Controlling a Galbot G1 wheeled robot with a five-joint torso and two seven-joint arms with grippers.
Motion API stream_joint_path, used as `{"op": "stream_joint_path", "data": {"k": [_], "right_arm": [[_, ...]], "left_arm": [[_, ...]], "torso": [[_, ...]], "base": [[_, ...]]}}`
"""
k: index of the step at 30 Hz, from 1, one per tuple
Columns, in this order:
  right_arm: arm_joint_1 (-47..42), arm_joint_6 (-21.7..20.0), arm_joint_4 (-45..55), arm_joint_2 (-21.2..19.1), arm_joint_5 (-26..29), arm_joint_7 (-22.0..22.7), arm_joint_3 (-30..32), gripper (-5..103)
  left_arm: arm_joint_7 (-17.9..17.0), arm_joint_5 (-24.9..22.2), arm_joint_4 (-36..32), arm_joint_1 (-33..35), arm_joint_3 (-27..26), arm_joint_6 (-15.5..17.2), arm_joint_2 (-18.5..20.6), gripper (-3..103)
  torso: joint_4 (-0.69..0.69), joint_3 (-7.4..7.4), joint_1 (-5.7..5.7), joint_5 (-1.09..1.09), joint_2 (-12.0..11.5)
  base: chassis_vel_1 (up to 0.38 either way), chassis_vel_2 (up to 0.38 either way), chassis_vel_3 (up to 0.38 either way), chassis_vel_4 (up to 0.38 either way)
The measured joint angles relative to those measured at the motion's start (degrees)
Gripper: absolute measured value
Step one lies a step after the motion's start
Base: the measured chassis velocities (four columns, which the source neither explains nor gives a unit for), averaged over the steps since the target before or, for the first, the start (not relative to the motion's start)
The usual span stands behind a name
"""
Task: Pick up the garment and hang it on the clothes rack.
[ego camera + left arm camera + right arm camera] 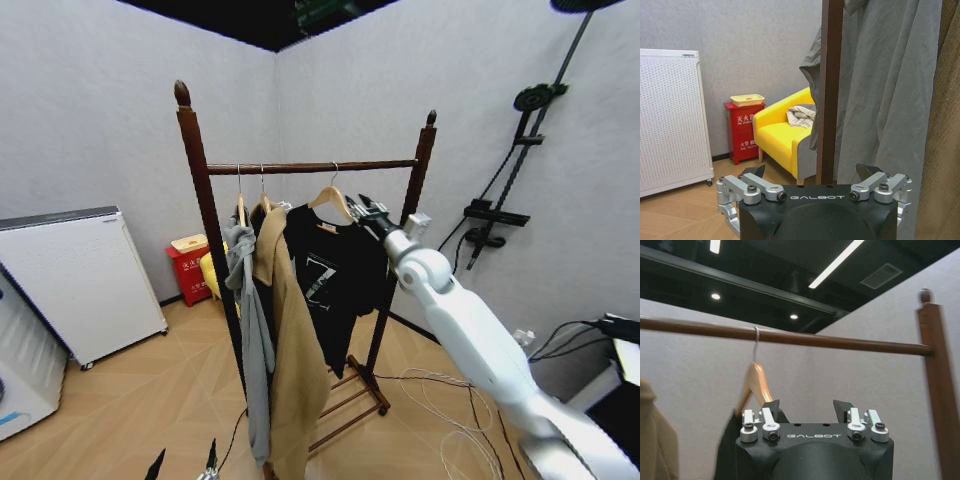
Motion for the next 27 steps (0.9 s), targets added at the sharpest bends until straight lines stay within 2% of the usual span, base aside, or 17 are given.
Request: {"op": "stream_joint_path", "data": {"k": [2, 3, 4, 5, 7, 8, 9, 10, 11, 12, 13, 14, 15, 16, 18, 21, 27], "right_arm": [[-14.3, 1.5, 7.7, 0.2, -5.2, 1.2, 8.5, 71], [-14.3, 1.5, 7.7, 0.2, -5.2, 1.2, 8.5, 71], [-23.9, 1.6, 12.6, 1.3, -7.3, 1.4, 13.6, 77], [-23.9, 1.6, 12.6, 1.3, -7.3, 1.4, 13.6, 77], [-40.3, 0.3, 20.5, 4.3, -9.3, -0.6, 22.2, 88], [-40.3, 0.3, 20.5, 4.3, -9.3, -0.6, 22.2, 88], [-49.2, -0.6, 24.2, 7.0, -9.0, -1.8, 26.0, 93], [-58.0, 0.2, 26.9, 11.0, -9.8, -2.8, 28.7, 97], [-58.0, 0.2, 26.9, 11.0, -9.8, -2.8, 28.7, 97], [-65.7, 1.8, 28.6, 15.2, -11.6, -4.4, 30.1, 99], [-65.7, 1.8, 28.6, 15.2, -11.6, -4.4, 30.1, 99], [-73.0, 3.4, 29.6, 18.9, -13.3, -7.0, 30.7, 100], [-79.1, 5.7, 29.7, 21.3, -15.7, -9.0, 30.1, 100], [-82.2, 7.9, 29.5, 22.6, -18.0, -9.9, 29.8, 100], [-84.0, 9.5, 29.3, 23.4, -19.8, -10.3, 29.5, 100], [-84.4, 11.8, 29.2, 23.3, -20.3, -10.4, 29.2, 100], [-83.0, 13.1, 28.5, 22.8, -19.8, -10.4, 28.9, 100]], "left_arm": [[0.0, 0.0, 0.0, 0.0, 0.0, 0.0, 0.0, 100], [0.0, 0.0, 0.0, 0.0, 0.0, 0.0, 0.0, 100], [0.0, 0.0, 0.0, 0.0, 0.0, 0.0, 0.0, 100], [0.0, 0.0, 0.0, 0.0, 0.0, 0.0, 0.0, 100], [0.0, 0.0, 0.0, 0.0, 0.0, 0.0, 0.0, 100], [0.0, 0.0, 0.0, 0.0, 0.0, 0.0, 0.0, 100], [0.0, 0.0, 0.0, 0.0, 0.0, 0.0, 0.0, 100], [0.0, 0.0, 0.0, 0.0, 0.0, 0.0, 0.0, 100], [0.0, 0.0, 0.0, 0.0, 0.0, 0.0, 0.0, 100], [0.0, 0.0, 0.0, 0.0, 0.0, 0.0, 0.0, 100], [0.0, 0.0, 0.0, 0.0, 0.0, 0.0, 0.0, 100], [0.0, 0.0, 0.0, 0.0, 0.0, 0.0, 0.0, 100], [0.0, 0.0, 0.0, 0.0, 0.0, 0.0, 0.0, 100], [0.0, 0.0, 0.0, 0.0, 0.0, 0.0, 0.0, 100], [0.0, 0.0, 0.0, 0.0, 0.0, 0.0, 0.0, 100], [0.0, 0.0, 0.0, 0.0, 0.0, 0.0, 0.0, 100], [0.0, 0.0, 0.0, 0.0, 0.0, 0.0, 0.0, 100]], "torso": [[0.05, -0.01, 0.01, -0.04, 0.0], [0.05, -0.01, 0.01, -0.04, 0.0], [0.03, 0.00, 0.00, -0.02, 0.0], [0.03, 0.00, 0.00, -0.02, 0.0], [0.00, -0.01, 0.00, -0.03, 0.0], [0.00, -0.01, 0.00, -0.03, 0.0], [0.01, -0.01, -0.01, -0.04, 0.0], [0.02, -0.02, -0.01, -0.06, 0.0], [0.02, -0.02, -0.01, -0.06, 0.0], [0.00, -0.02, -0.01, -0.01, 0.0], [0.00, -0.02, -0.01, -0.01, 0.0], [-0.03, -0.02, -0.02, -0.05, 0.0], [0.01, -0.02, -0.02, -0.07, 0.0], [0.02, -0.01, -0.02, -0.06, 0.0], [0.02, -0.01, -0.02, -0.06, 0.0], [0.04, 0.00, -0.01, -0.05, 0.0], [0.05, 0.01, 0.01, -0.04, 0.0]], "base": [[0.000, 0.000, 0.000, 0.000], [0.000, 0.000, 0.000, 0.000], [0.000, 0.000, 0.000, 0.000], [0.000, 0.000, 0.000, 0.000], [0.000, 0.000, 0.000, 0.000], [0.000, 0.000, 0.000, 0.000], [0.000, 0.000, 0.000, 0.000], [0.000, 0.000, 0.000, 0.000], [0.000, 0.000, 0.000, 0.000], [0.000, 0.000, 0.000, 0.000], [0.000, 0.000, 0.000, 0.000], [0.000, 0.000, 0.000, 0.000], [0.000, 0.000, 0.000, 0.000], [0.000, 0.000, 0.000, 0.000], [0.000, 0.000, 0.000, 0.000], [0.000, 0.000, 0.000, 0.000], [0.000, 0.000, 0.000, 0.000]]}}
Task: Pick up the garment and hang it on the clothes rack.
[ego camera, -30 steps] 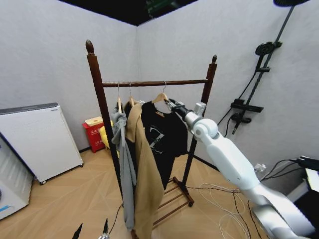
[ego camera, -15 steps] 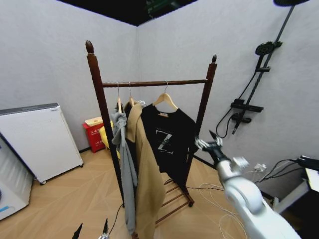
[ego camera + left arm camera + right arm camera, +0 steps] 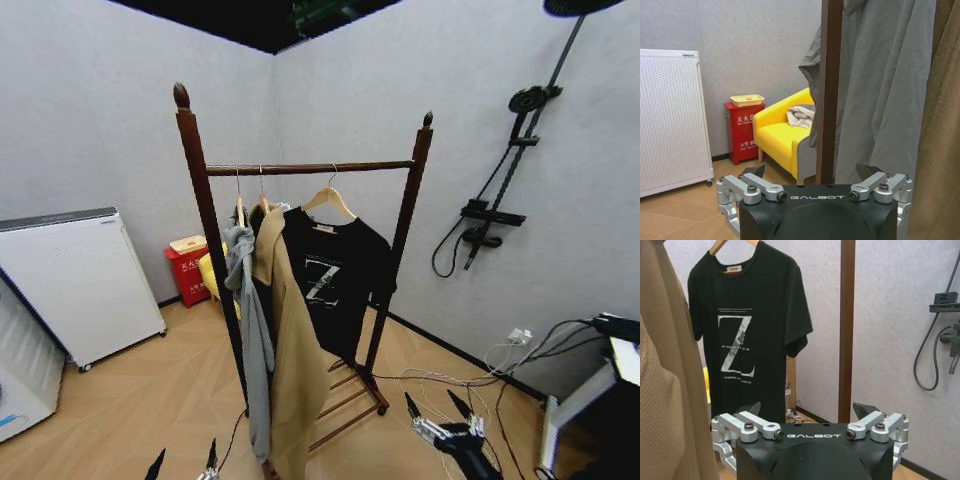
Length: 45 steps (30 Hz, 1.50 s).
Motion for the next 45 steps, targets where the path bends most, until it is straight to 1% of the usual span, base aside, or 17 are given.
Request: {"op": "stream_joint_path", "data": {"k": [19, 24, 26, 29, 31, 32, 33, 38, 39, 40, 42, 43, 45], "right_arm": [[1.4, -0.1, -0.3, -0.1, 0.3, 0.1, -0.3, 100], [1.5, -0.2, -0.4, -0.1, 0.4, 0.2, -0.3, 100], [1.6, -0.2, -0.4, -0.1, 0.4, 0.2, -0.4, 100], [1.6, -0.3, -0.4, -0.1, 0.4, 0.2, -0.4, 100], [1.7, -0.3, -0.4, -0.1, 0.5, 0.2, -0.4, 100], [1.7, -0.3, -0.4, -0.1, 0.5, 0.2, -0.4, 100], [1.7, -0.3, -0.4, -0.1, 0.5, 0.2, -0.4, 100], [1.7, -0.3, -0.4, -0.1, 0.5, 0.2, -0.4, 100], [1.7, -0.3, -0.4, -0.1, 0.5, 0.2, -0.4, 100], [1.7, -0.3, -0.4, -0.1, 0.5, 0.2, -0.4, 100], [1.7, -0.3, -0.4, -0.1, 0.5, 0.2, -0.4, 100], [1.7, -0.3, -0.4, -0.2, 0.5, 0.2, -0.4, 100], [1.7, -0.3, -0.4, -0.2, 0.5, 0.2, -0.4, 100]], "left_arm": [[0.0, 0.0, 0.0, 0.0, 0.0, 0.0, 0.0, 100], [0.0, 0.0, 0.0, 0.0, 0.0, 0.0, 0.0, 100], [0.0, 0.0, 0.0, 0.0, 0.0, 0.0, 0.0, 100], [0.0, 0.0, 0.0, 0.0, 0.0, 0.0, 0.0, 100], [0.0, 0.0, 0.0, 0.0, 0.0, 0.0, 0.0, 100], [0.0, 0.0, 0.0, 0.0, 0.0, 0.0, 0.0, 100], [0.0, 0.0, 0.0, 0.0, 0.0, 0.0, 0.0, 100], [0.0, 0.0, 0.0, 0.0, 0.0, 0.0, 0.0, 100], [0.0, 0.0, 0.0, 0.0, 0.0, 0.0, 0.0, 100], [0.0, 0.0, 0.0, 0.0, 0.0, 0.0, 0.0, 100], [0.0, 0.0, 0.0, 0.0, 0.0, 0.0, 0.0, 100], [0.0, 0.0, 0.0, 0.0, 0.0, 0.0, 0.0, 100], [0.0, 0.0, 0.0, 0.0, 0.0, 0.0, 0.0, 100]], "torso": [[-0.02, 0.00, 0.01, 0.00, 0.0], [-0.01, 0.00, 0.02, -0.01, 0.0], [-0.02, 0.00, 0.02, 0.02, 0.0], [-0.02, -0.01, -0.02, -0.03, 0.0], [-0.03, -0.01, -0.03, 0.06, 0.0], [-0.03, -0.01, -0.03, 0.06, 0.0], [0.01, -0.02, -0.05, -0.03, 0.0], [-0.05, -0.02, -0.06, -0.01, 0.0], [-0.05, -0.01, -0.05, 0.02, 0.0], [-0.03, -0.01, -0.04, 0.03, 0.0], [-0.02, 0.00, -0.02, 0.02, 0.0], [0.01, 0.01, 0.02, -0.01, 0.0], [0.00, 0.02, 0.05, 0.01, 0.0]], "base": [[0.010, -0.009, -0.006, 0.006], [0.132, -0.120, -0.104, 0.129], [0.204, -0.197, -0.179, 0.191], [0.225, -0.241, -0.241, 0.239], [0.248, -0.255, -0.262, 0.237], [0.222, -0.230, -0.258, 0.237], [0.222, -0.143, -0.218, 0.203], [0.072, -0.049, -0.140, 0.117], [-0.056, -0.057, -0.054, -0.006], [-0.056, -0.011, 0.042, -0.006], [-0.069, -0.011, 0.042, -0.006], [-0.082, 0.022, 0.084, -0.012], [-0.070, 0.022, 0.074, -0.059]]}}
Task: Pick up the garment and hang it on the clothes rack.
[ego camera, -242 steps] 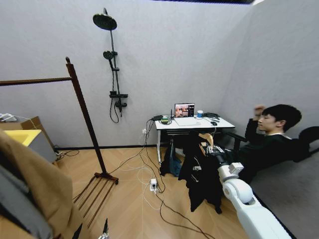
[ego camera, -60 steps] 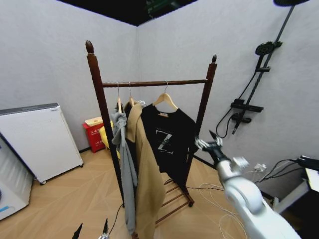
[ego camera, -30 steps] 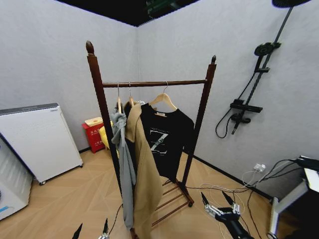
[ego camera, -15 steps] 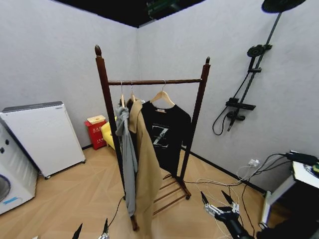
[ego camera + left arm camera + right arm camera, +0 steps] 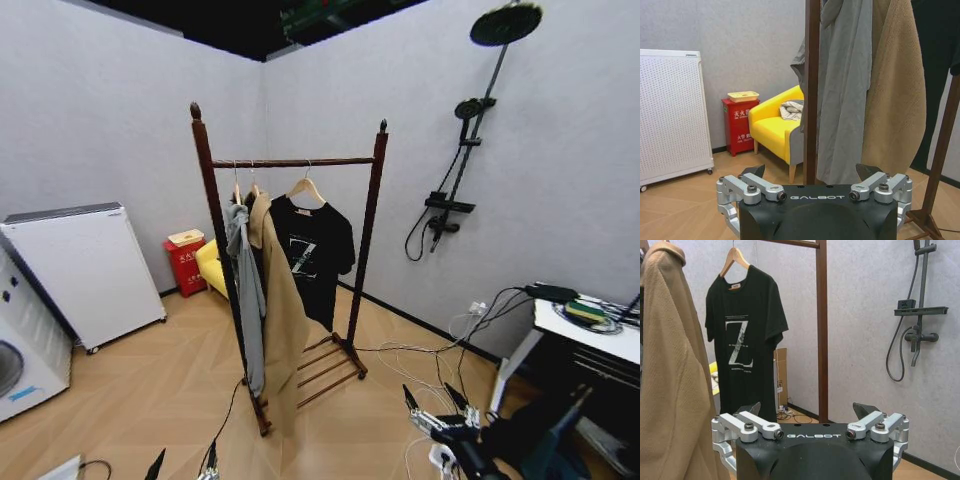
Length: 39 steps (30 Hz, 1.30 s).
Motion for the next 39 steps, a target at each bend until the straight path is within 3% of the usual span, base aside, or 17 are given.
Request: {"op": "stream_joint_path", "data": {"k": [39], "right_arm": [[0.0, 0.0, 0.0, 0.0, 0.0, 0.0, 0.0, 100]], "left_arm": [[0.0, 0.0, 0.0, 0.0, 0.0, 0.0, 0.0, 100]], "torso": [[-0.02, -0.02, -0.05, 0.00, 0.0]], "base": [[-0.092, -0.095, -0.093, -0.103]]}}
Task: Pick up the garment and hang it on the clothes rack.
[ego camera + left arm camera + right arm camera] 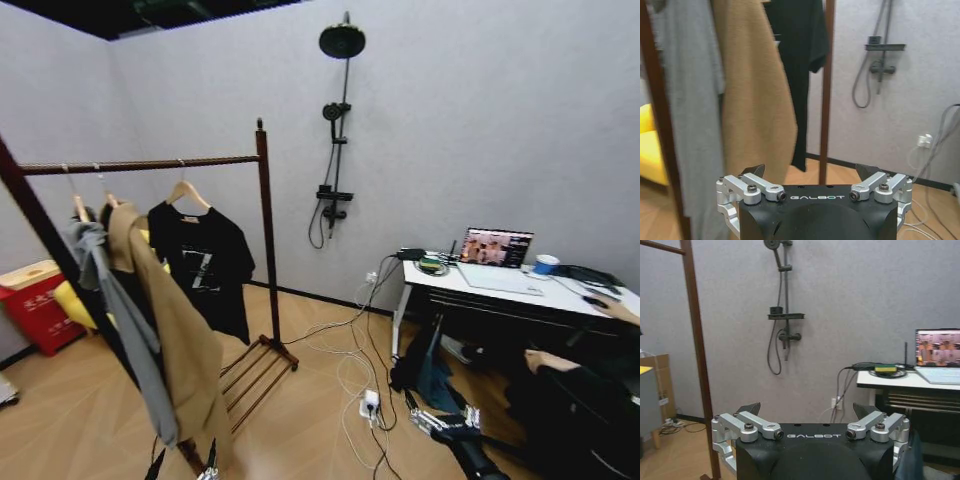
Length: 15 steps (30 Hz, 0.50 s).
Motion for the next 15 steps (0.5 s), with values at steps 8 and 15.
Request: {"op": "stream_joint_path", "data": {"k": [8, 15], "right_arm": [[0.0, 0.0, 0.0, 0.0, 0.0, 0.0, 0.0, 100], [0.0, 0.0, 0.0, 0.0, 0.0, 0.0, 0.0, 100]], "left_arm": [[0.0, 0.0, 0.0, 0.0, 0.0, 0.0, 0.0, 100], [0.0, 0.0, 0.0, 0.0, 0.0, 0.0, 0.0, 100]], "torso": [[0.00, 0.00, 0.00, 0.00, 0.0], [0.00, 0.00, 0.00, 0.00, 0.0]], "base": [[-0.112, -0.118, -0.119, -0.136], [-0.125, -0.129, -0.129, -0.119]]}}
